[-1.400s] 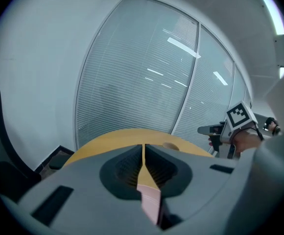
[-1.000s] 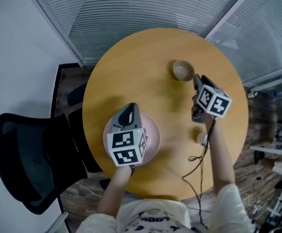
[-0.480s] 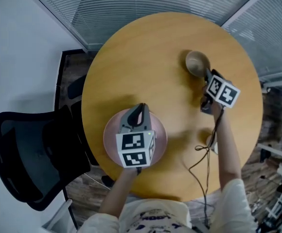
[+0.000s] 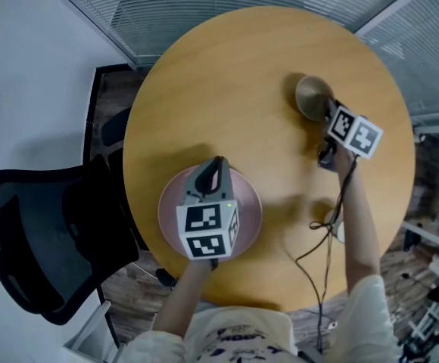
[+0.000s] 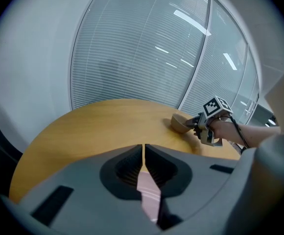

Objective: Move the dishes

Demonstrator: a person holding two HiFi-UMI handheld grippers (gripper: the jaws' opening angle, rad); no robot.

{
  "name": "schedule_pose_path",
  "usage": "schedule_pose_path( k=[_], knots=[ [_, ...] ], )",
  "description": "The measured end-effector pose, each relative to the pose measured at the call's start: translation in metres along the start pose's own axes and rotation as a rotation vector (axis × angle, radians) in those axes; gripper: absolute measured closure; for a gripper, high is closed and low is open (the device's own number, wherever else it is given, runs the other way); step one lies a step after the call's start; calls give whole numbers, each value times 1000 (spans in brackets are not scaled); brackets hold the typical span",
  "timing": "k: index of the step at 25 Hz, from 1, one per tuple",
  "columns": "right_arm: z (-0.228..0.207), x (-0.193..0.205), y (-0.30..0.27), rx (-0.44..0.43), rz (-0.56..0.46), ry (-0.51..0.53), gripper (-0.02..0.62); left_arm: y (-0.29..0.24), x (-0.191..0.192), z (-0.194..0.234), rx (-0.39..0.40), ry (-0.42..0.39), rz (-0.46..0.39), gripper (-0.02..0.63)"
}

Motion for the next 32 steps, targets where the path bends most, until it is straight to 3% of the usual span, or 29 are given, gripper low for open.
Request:
schedule_pose_path(
  k=[6, 9, 19, 32],
  knots=[
    [8, -3, 6, -55, 9, -64, 578, 5, 2, 3, -14, 0, 2, 588],
    [15, -8, 14, -76, -10, -39, 580, 11, -3, 3, -17, -2, -13, 588],
    [98, -9, 67, -252, 1, 21, 580, 48, -11, 6, -37, 1, -70, 588],
    [194, 57, 91, -379, 113, 188, 580, 96, 5, 27, -74, 35, -102, 588]
  ],
)
Point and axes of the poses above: the fingertips, and each gripper's own axes: y backward along the fingers, z to its left, x out of its underside, the point moved 1 cm from there along y, backward along the fingers, and after that the axes turned 9 degrees about x, right-handed, at the moved point
